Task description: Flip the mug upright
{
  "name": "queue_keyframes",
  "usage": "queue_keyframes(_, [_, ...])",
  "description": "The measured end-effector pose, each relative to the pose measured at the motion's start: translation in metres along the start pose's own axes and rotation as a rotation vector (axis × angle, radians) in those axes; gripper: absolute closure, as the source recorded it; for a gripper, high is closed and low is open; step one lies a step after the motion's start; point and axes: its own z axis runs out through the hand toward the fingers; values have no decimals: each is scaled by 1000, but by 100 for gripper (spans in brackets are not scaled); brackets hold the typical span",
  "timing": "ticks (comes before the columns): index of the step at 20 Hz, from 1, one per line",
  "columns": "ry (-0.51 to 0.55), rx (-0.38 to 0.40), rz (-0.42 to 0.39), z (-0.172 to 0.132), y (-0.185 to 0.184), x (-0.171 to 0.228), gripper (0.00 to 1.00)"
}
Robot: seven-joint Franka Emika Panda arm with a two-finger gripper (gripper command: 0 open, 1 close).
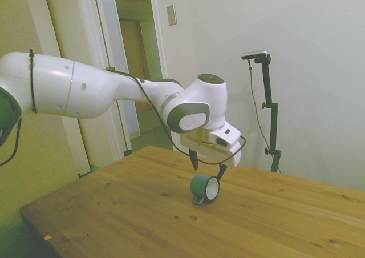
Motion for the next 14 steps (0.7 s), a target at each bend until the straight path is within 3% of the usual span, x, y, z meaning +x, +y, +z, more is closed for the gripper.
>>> queue_keyframes(6, [-72,26,-9,13,-5,25,0])
queue_keyframes(14, [-232,131,-42,58,-10,38,0])
